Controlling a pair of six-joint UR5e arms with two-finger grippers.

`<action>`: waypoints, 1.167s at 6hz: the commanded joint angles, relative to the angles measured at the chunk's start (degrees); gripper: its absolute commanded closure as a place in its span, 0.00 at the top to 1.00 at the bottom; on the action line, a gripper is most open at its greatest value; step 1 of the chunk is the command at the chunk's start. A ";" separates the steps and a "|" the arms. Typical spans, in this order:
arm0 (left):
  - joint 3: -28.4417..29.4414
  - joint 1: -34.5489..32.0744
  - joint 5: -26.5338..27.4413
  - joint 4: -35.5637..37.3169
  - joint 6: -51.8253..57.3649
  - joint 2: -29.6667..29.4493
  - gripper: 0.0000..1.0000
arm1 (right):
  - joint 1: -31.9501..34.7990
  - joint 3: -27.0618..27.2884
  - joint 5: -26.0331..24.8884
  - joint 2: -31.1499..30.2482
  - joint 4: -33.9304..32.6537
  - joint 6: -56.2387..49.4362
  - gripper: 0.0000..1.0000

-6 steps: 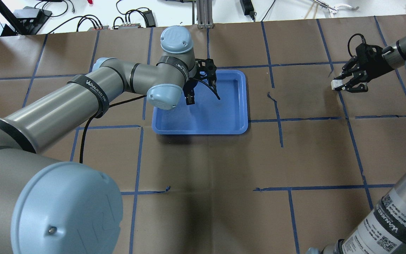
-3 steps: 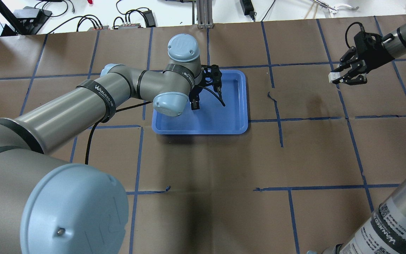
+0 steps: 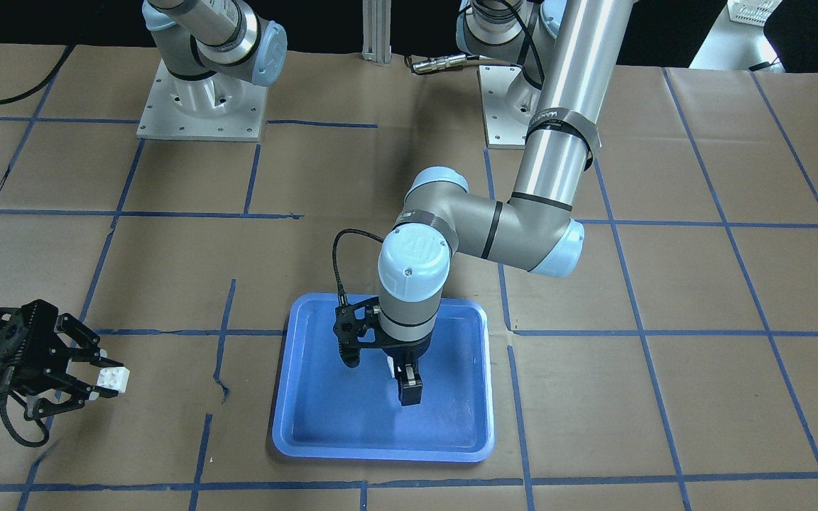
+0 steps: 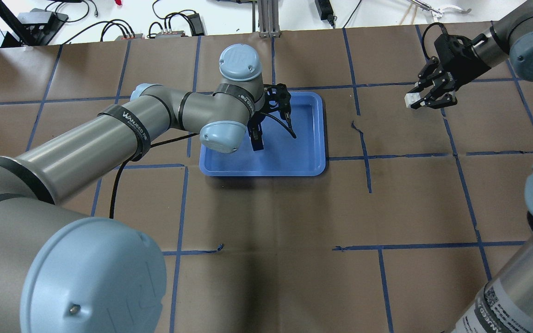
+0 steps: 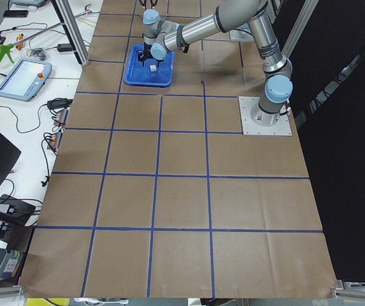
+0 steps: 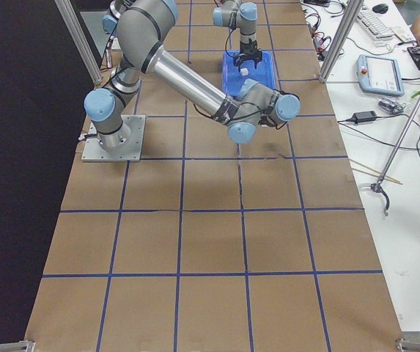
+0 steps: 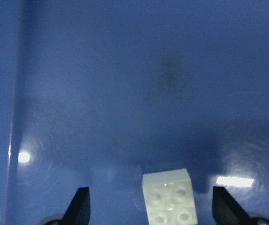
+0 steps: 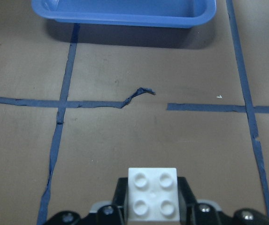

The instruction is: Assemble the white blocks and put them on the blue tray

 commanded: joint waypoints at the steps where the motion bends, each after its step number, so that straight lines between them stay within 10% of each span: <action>1: 0.69 1.21 3.88 -1.78 -3.57 4.74 0.98 | 1.63 1.14 0.48 -0.34 -0.71 2.58 0.18; 7: 3.15 15.01 -1.18 -25.69 -35.32 23.13 0.98 | 24.18 2.72 2.07 1.57 -20.89 29.95 0.19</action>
